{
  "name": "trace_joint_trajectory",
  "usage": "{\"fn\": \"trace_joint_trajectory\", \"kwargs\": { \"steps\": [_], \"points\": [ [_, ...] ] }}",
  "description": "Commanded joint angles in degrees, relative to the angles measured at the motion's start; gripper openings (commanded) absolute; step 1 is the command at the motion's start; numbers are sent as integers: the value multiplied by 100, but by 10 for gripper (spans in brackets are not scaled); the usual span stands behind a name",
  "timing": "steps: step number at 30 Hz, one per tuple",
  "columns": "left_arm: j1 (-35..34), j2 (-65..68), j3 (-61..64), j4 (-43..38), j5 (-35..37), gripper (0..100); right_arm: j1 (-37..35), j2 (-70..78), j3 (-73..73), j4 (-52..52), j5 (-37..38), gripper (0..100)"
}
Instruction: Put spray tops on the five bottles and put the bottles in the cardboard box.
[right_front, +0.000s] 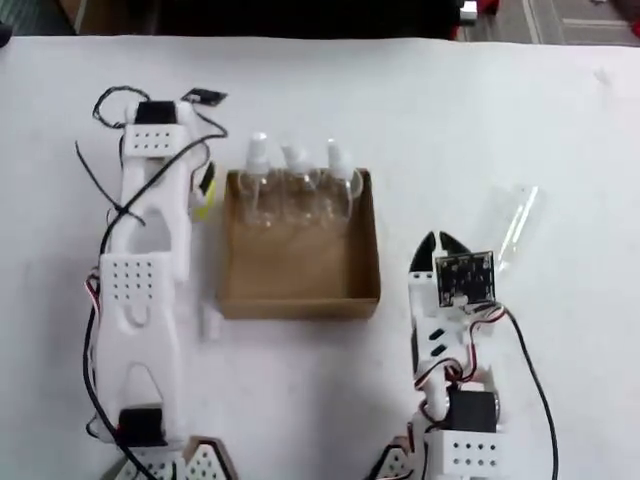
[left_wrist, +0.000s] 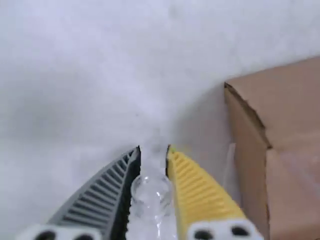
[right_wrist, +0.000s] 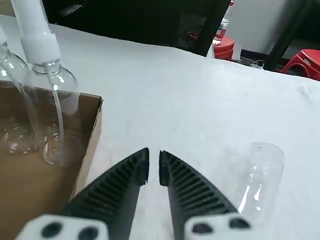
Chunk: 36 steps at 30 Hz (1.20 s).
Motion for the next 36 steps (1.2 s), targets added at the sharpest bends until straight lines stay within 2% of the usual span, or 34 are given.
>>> {"fn": "trace_joint_trajectory", "kwargs": {
  "steps": [1, 7, 20, 26, 29, 36],
  "points": [
    [-84, -558, 18, 79, -26, 37, -40, -75, 44, -22, 70, 24],
    [-84, -1675, 246, 88, -26, 38, -40, -75, 44, -22, 70, 24],
    [-84, -5411, 2576, 53, -18, 23, -40, -75, 44, -22, 70, 24],
    [31, -7618, 3886, -44, 695, 23, -40, -75, 44, -22, 70, 24],
    [303, -8945, 5037, -501, 818, 23, -40, -75, 44, -4, 70, 24],
    [470, -12004, 7648, -2488, 914, 23, -40, -75, 44, 13, 70, 24]
  ]
}}
